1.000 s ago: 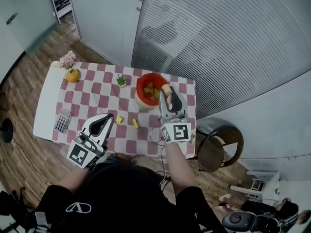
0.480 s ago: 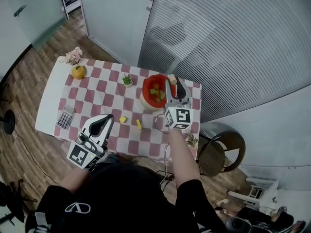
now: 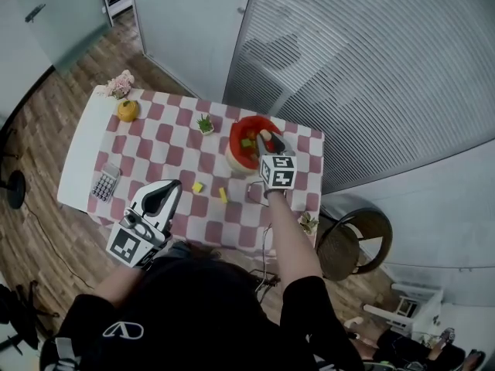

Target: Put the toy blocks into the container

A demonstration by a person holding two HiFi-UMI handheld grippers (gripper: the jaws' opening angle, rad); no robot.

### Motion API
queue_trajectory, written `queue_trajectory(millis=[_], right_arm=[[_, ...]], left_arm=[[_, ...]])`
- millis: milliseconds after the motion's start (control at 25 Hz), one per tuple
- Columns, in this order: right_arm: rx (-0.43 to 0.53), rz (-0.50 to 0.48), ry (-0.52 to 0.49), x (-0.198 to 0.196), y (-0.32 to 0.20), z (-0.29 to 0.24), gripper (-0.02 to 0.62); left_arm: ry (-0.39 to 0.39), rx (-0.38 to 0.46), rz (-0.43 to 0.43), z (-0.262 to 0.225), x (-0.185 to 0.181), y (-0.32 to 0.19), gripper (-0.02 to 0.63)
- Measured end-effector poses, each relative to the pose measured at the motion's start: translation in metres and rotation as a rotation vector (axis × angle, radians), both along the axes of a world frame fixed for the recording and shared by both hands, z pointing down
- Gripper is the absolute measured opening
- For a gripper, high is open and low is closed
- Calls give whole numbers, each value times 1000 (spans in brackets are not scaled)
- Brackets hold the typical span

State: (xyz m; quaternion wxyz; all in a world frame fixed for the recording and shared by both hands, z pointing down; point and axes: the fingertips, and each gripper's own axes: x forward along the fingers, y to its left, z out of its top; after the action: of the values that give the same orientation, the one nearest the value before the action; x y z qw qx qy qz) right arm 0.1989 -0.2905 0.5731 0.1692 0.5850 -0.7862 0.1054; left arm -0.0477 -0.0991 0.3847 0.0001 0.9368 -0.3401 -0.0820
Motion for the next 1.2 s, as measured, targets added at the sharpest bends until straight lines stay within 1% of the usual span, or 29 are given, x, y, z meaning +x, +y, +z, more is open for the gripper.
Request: queue_trajectory(millis=[80, 240, 320, 360, 400, 440, 520, 640, 680, 800, 840, 920, 1080, 1200], right_arm=[[-49, -5, 11, -1, -1, 9, 149], [-78, -21, 27, -3, -3, 11, 150], [-79, -19, 18, -2, -3, 11, 156], [-74, -18, 10, -2, -4, 10, 186], [-67, -19, 4, -3, -4, 10, 256], [-63, -21, 0, -4, -5, 10, 279], [-60, -27, 0, -5, -4, 10, 287], [-44, -31, 0, -6, -1, 4, 284], [-33, -33, 0, -7, 0, 0, 281], [19, -49, 3, -12, 7, -19, 278], [44, -56, 4, -14, 11, -28, 278], [105, -68, 3, -20, 21, -50, 272], [218, -99, -26, -34, 47, -99, 266], [296, -121, -55, -45, 74, -134, 264]], left_arm=[[2, -3, -2, 0, 0, 0, 6], [4, -1, -3, -2, 1, -1, 6], [35, 16, -11, -15, 3, -3, 6], [58, 31, -17, -26, 5, -4, 6], [68, 38, -18, -31, 6, -5, 6], [58, 33, -14, -27, 5, -4, 6], [41, 24, -8, -19, 5, -2, 6], [75, 45, -17, -36, 10, -2, 6], [69, 39, -16, -33, 10, -2, 6], [12, 2, -1, -5, 4, 4, 6], [10, 3, 0, -4, 4, 5, 6], [42, 28, -6, -18, 6, 3, 6], [80, 51, -14, -35, 7, -1, 6], [79, 50, -12, -36, 8, 0, 6]])
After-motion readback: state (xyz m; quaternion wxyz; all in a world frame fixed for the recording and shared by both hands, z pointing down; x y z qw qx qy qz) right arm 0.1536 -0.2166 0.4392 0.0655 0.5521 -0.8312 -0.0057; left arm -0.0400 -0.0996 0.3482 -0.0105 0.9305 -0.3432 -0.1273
